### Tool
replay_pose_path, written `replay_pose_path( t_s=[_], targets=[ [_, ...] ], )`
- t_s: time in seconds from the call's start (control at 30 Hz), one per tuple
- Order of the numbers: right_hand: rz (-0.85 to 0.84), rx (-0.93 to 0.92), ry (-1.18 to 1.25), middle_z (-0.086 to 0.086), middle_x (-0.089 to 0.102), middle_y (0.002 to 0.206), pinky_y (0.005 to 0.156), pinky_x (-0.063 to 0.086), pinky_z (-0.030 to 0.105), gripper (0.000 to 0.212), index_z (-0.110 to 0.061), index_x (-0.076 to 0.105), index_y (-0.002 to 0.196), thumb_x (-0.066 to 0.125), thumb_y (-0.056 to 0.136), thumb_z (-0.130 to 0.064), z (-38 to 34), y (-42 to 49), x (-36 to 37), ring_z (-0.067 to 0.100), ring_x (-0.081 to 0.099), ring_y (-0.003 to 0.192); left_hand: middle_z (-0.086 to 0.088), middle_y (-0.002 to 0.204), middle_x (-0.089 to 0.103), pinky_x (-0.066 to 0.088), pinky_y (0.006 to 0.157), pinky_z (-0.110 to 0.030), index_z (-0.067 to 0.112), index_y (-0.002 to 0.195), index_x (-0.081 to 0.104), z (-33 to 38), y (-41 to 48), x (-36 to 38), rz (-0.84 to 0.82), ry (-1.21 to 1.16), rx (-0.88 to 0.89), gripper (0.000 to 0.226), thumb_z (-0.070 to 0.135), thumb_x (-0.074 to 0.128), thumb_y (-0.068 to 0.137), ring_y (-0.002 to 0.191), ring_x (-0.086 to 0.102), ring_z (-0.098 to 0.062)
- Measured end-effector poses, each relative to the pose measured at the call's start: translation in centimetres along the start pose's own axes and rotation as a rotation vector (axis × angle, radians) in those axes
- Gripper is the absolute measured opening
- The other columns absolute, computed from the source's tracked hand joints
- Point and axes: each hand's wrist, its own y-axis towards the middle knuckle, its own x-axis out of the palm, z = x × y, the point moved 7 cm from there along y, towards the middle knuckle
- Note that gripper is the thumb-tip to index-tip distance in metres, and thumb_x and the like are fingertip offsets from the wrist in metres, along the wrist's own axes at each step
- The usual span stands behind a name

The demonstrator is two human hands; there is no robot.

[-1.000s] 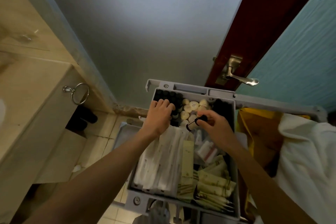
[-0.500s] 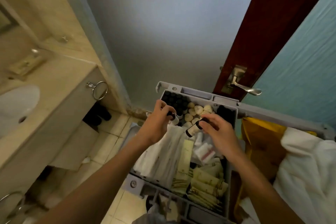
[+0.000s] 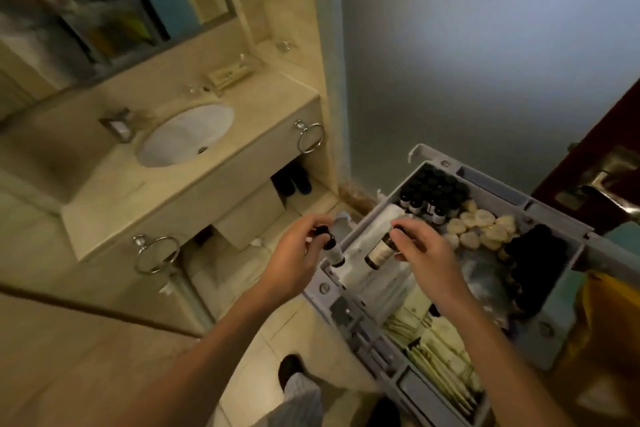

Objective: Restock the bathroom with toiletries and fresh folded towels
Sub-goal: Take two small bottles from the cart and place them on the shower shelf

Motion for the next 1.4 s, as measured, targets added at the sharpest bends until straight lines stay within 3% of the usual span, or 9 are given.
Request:
replay_pose_path(
  t_s=[0.13,0.33,0.47,0.67,0.8,0.9,1.03,1.23,1.4],
  targets=[
    [-0.097,0.007,-0.016,-0.004,0.068,0.107,0.074,0.058,0.023,0.021,-0.021,0.065,0.116,0.062,0.096,-0.024,-0.6,-0.6,4.9,0.005,0.067,0.094,0.010,0.109,0.063,0.046,0.079,-0.007,0.022,0.122,0.054,-2.6,-3.2,-3.7,0.102,-0.115,-0.072,0.022,0.019,0.055,0.100,0.099,0.059,0.002],
    [-0.257,0.044,-0.040,0.002,0.070,0.104,0.073,0.056,0.020,0.021,-0.018,0.062,0.112,0.065,0.093,-0.025,-1.8,-2.5,15.5,0.012,0.071,0.089,0.016,0.104,0.067,0.052,0.082,-0.022,0.028,0.108,0.061,-9.1,-9.2,-11.3,0.269,-0.188,-0.148,0.013,0.020,0.061,0.097,0.093,0.062,0.001],
    [-0.346,0.055,-0.073,0.002,0.071,0.102,0.090,0.057,0.036,0.022,-0.016,0.062,0.110,0.067,0.091,-0.026,-2.5,-4.2,24.0,0.017,0.070,0.097,0.019,0.100,0.067,0.052,0.082,-0.025,0.030,0.107,0.062,-14.1,-13.9,-16.9,0.343,-0.218,-0.197,0.014,0.021,0.062,0.097,0.093,0.062,0.000],
    [-0.519,0.020,-0.141,0.002,0.070,0.102,0.078,0.055,0.021,0.019,-0.015,0.062,0.108,0.068,0.091,-0.022,-3.5,-8.0,38.1,0.004,0.068,0.091,0.016,0.098,0.069,0.052,0.082,-0.028,0.027,0.107,0.065,-22.0,-21.7,-25.3,0.501,-0.260,-0.292,0.015,0.017,0.062,0.096,0.091,0.063,-0.004],
    [-0.622,0.009,-0.148,0.011,0.069,0.101,0.081,0.059,0.030,0.018,-0.009,0.063,0.106,0.069,0.089,-0.014,-3.7,-10.3,46.5,0.022,0.067,0.098,0.013,0.102,0.068,0.053,0.084,-0.028,0.027,0.109,0.066,-26.6,-26.5,-29.7,0.590,-0.265,-0.366,0.016,0.018,0.062,0.096,0.094,0.063,-0.004],
    [-0.723,0.021,-0.164,0.004,0.069,0.098,0.087,0.058,0.044,0.017,-0.015,0.065,0.102,0.071,0.086,-0.020,-3.6,-11.4,51.8,0.022,0.067,0.096,0.016,0.109,0.065,0.051,0.085,-0.020,0.032,0.108,0.064,-29.1,-29.5,-32.4,0.665,-0.274,-0.428,0.017,0.020,0.061,0.097,0.097,0.060,0.000],
    [-0.881,0.009,-0.217,-0.003,0.069,0.096,0.088,0.057,0.045,0.018,-0.023,0.066,0.100,0.072,0.085,-0.030,-3.6,-12.4,57.8,0.016,0.068,0.095,0.018,0.108,0.064,0.047,0.081,-0.010,0.039,0.102,0.062,-31.4,-32.4,-35.1,0.771,-0.270,-0.493,0.023,0.017,0.062,0.096,0.096,0.060,0.002],
    [-1.123,-0.054,-0.260,-0.008,0.071,0.098,0.091,0.055,0.038,0.015,-0.028,0.066,0.100,0.071,0.087,-0.032,-3.5,-12.4,66.1,0.009,0.067,0.096,0.016,0.104,0.066,0.049,0.081,-0.015,0.032,0.104,0.065,-35.2,-34.3,-37.7,0.904,-0.192,-0.640,0.014,0.020,0.063,0.096,0.094,0.063,0.000],
    [-1.297,-0.091,-0.273,-0.004,0.070,0.097,0.087,0.056,0.037,0.018,-0.024,0.066,0.098,0.072,0.085,-0.036,-4.8,-13.5,73.4,0.016,0.067,0.093,0.011,0.105,0.066,0.051,0.082,-0.019,0.025,0.106,0.066,-36.8,-35.5,-41.0,1.011,-0.123,-0.722,0.012,0.020,0.063,0.096,0.093,0.062,-0.002]
  ],
)
